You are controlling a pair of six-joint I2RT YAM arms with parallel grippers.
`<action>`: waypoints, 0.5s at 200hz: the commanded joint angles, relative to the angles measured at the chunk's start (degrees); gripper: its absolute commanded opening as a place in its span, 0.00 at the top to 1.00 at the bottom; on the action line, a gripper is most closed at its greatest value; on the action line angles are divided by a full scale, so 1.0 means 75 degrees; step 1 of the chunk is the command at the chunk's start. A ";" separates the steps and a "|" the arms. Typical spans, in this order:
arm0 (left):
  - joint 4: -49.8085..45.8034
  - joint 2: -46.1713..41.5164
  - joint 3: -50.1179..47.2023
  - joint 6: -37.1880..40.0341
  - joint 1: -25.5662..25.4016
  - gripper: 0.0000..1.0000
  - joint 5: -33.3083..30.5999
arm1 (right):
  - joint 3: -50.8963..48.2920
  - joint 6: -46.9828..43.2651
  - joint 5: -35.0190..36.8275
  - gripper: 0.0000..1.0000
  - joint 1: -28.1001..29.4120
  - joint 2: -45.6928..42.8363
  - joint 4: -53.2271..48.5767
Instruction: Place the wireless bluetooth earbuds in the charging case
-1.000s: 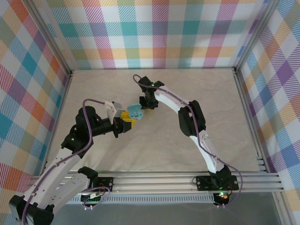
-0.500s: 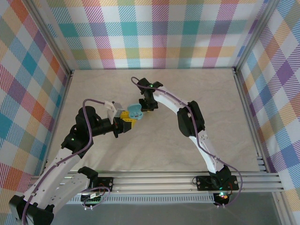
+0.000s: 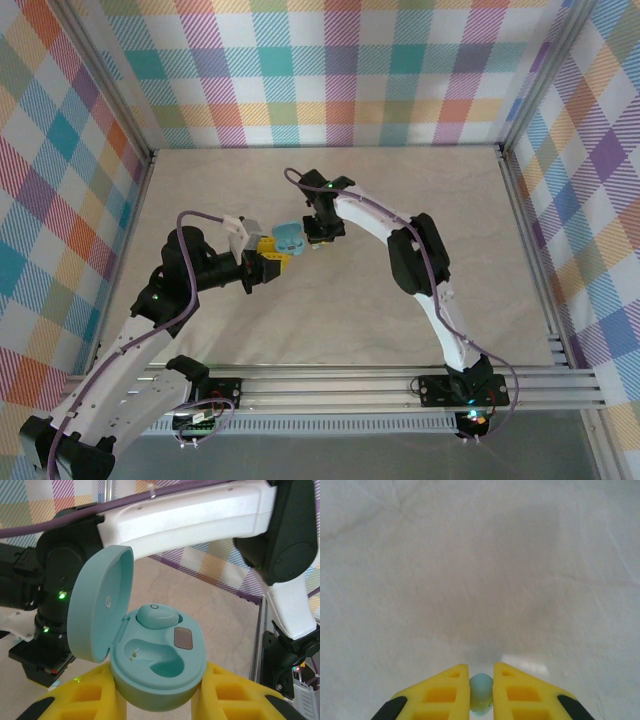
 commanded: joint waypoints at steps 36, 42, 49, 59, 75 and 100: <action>0.0742 0.0480 0.0114 -0.0314 0.0008 1.00 0.0215 | -0.2195 -0.0066 -0.0079 0.87 -0.0234 -0.2650 0.0523; 0.0785 0.0574 0.0138 -0.0317 0.0008 1.00 0.0253 | -0.2401 -0.0067 -0.0061 0.87 -0.0245 -0.2927 0.0513; 0.0828 0.0666 0.0159 -0.0316 0.0008 1.00 0.0291 | -0.2621 -0.0075 -0.0027 0.87 -0.0249 -0.3243 0.0478; 0.0990 0.0774 0.0171 -0.0317 0.0013 1.00 0.0367 | -0.2926 -0.0089 -0.0037 0.87 -0.0246 -0.3690 0.0453; 0.1358 0.0843 0.0126 -0.0362 -0.0003 1.00 0.0403 | -0.3411 -0.0113 -0.0225 0.87 -0.0278 -0.4372 0.0425; 0.1521 0.1023 0.0216 -0.0275 -0.0004 1.00 0.0405 | -0.4058 0.0058 -0.0425 0.87 -0.0363 -0.5396 0.0309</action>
